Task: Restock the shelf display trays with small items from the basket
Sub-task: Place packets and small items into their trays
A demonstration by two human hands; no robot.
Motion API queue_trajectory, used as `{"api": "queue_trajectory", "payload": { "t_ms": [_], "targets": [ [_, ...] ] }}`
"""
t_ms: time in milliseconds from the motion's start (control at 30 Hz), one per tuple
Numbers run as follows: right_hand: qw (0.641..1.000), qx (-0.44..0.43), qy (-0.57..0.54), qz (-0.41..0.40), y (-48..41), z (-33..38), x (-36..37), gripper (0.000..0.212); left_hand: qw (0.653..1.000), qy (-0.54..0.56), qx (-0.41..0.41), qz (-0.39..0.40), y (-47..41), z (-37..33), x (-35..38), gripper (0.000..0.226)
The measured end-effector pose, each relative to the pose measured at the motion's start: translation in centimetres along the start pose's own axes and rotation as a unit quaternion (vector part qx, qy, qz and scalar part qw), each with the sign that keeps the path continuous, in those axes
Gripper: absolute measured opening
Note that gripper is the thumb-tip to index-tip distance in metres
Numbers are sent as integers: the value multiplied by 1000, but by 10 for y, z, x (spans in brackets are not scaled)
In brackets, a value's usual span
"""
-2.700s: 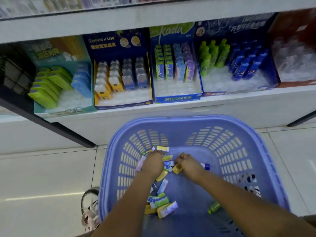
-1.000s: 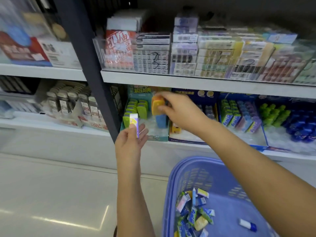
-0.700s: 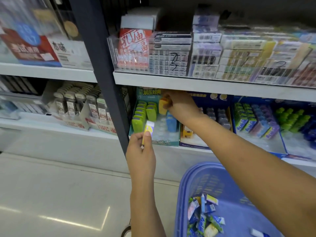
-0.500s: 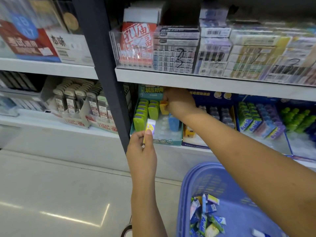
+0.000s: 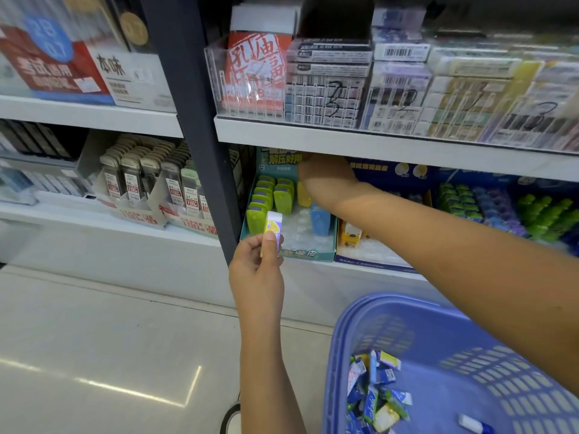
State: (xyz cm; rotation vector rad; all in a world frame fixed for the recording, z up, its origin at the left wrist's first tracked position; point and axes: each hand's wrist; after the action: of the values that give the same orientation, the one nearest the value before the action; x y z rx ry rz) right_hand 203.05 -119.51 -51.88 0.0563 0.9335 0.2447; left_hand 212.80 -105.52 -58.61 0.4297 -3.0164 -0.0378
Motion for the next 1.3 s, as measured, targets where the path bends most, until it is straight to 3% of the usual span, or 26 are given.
{"api": "queue_trajectory", "payload": {
  "t_ms": [167, 400, 533, 600, 700, 800, 900, 1067, 1167, 1300],
  "targets": [
    [991, -71, 109, 30, 1, -8, -9, 33, 999, -41, 1, 8, 0, 2, 1, 9],
    [951, -84, 294, 48, 5, -15, 1, 9, 999, -50, -14, 14, -1, 2, 8, 9],
    [942, -76, 322, 46, 4, -16, -3, 6, 1000, -20, -8, 19, 0, -5, 7, 8],
    [950, -67, 299, 59, 3, -16, -6, 12, 999, 21, -15, 22, 0, -11, 6, 9],
    [965, -80, 237, 78, 24, -20, -15, 38, 995, 80, -30, 51, 4, -19, 9, 14],
    [969, -184, 163, 9, 80, -34, -19, 51, 989, 99, -49, 95, 12, -24, 21, 14],
    [958, -244, 154, 15, 135, -63, -20, 52, 991, 40, -52, 117, 20, -26, 42, 5],
    [963, -197, 177, -40, 188, -111, -27, 51, 985, -34, -32, 164, 43, -24, 95, 14],
    [957, -182, 201, -104, 201, -133, -43, 36, 974, -89, -2, 209, 61, -23, 127, 28],
    [982, -90, 58, -153, 210, -175, -74, 25, 945, -121, 45, 300, 79, -22, 158, 25]
  ]
}}
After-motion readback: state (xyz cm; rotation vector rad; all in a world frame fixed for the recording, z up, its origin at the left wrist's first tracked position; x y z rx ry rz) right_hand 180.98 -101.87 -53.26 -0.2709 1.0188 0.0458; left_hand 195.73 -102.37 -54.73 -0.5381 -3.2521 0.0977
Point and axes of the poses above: each hand's wrist, its own y-axis away from the middle knuckle, its own x-axis out of the palm, z = x × y, and after that the axes turned 13 degrees about z, right-handed
